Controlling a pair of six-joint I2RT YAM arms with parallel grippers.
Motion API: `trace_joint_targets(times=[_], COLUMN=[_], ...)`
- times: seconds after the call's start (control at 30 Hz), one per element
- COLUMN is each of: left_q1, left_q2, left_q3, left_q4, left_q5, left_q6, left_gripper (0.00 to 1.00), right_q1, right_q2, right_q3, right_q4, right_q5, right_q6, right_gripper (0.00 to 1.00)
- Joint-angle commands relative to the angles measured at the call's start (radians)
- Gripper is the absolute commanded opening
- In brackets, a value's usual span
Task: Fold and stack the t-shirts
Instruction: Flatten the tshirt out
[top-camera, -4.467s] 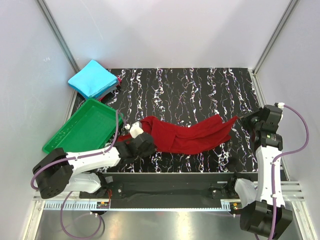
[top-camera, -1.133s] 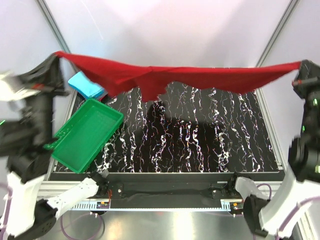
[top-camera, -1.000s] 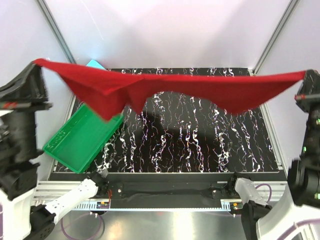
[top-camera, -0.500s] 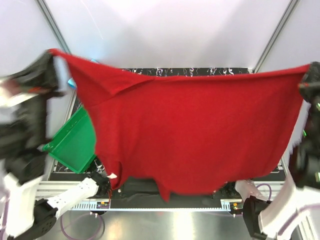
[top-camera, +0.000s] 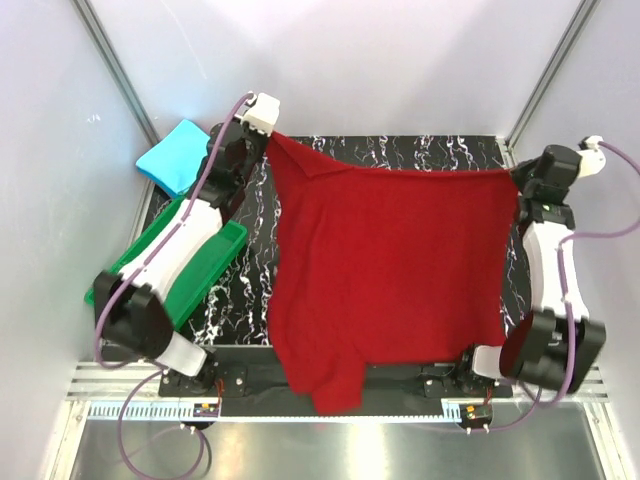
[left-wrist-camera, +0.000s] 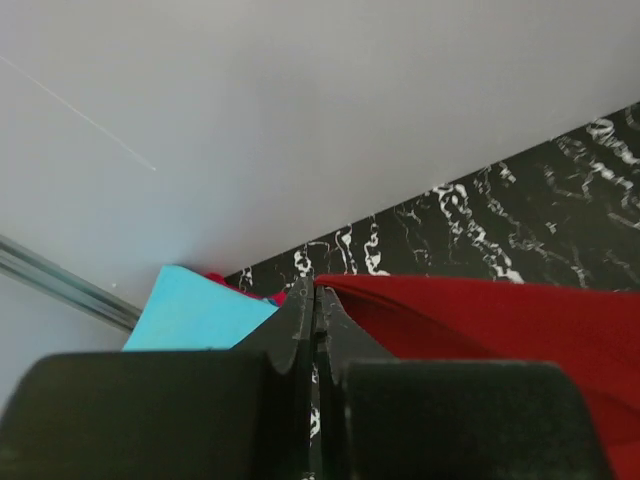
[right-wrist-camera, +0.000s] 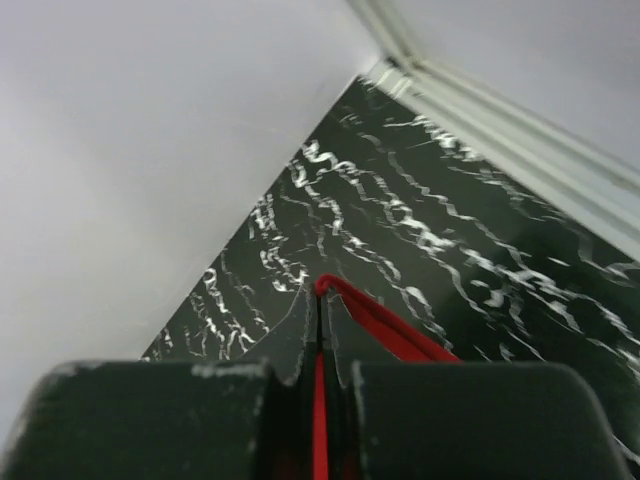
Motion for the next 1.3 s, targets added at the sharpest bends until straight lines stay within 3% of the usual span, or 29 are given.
trace_joint_targets(times=[0.0, 0.13, 0.23, 0.5, 0.6, 0.9, 1.1, 1.27], left_q1=[0.077, 0.102, 0.102, 0.107, 0.107, 0.105, 0.105, 0.094], left_q2=[0.102, 0.301, 0.399, 0.529, 0.517, 0.457, 0.432, 0.46], left_q3=[0.102, 0.248, 0.324, 0.392, 0.379, 0.343, 0.213, 0.188], left_q4=[0.201, 0.172, 0.137, 0.059, -0.012, -0.249, -0.271, -0.307], left_q5=[0.081, 0.127, 0.154, 0.173, 0.188, 0.222, 0.256, 0.259], left_q6=[-0.005, 0.002, 0.004, -0.025, -0.039, -0.128, -0.211, -0.209], left_gripper=[0.0, 0.0, 0.0, 0.0, 0.0, 0.0, 0.0, 0.0], right_q1=[-0.004, -0.006, -0.006, -0.006, -0.009, -0.036, -0.047, -0.053], right_q2=[0.133, 0.394, 0.499, 0.741, 0.783, 0.76, 0.769, 0.816], right_q3=[0.049, 0.158, 0.191, 0.358, 0.433, 0.421, 0.341, 0.347], right_q4=[0.326, 0.363, 0.398, 0.382, 0.29, 0.202, 0.194, 0.17], right_q5=[-0.139, -0.237, -0.278, -0.405, -0.378, -0.318, -0.296, -0.341], right_q6=[0.026, 0.044, 0.053, 0.004, -0.023, -0.074, -0.074, -0.054], right_gripper=[0.0, 0.0, 0.0, 0.0, 0.0, 0.0, 0.0, 0.0])
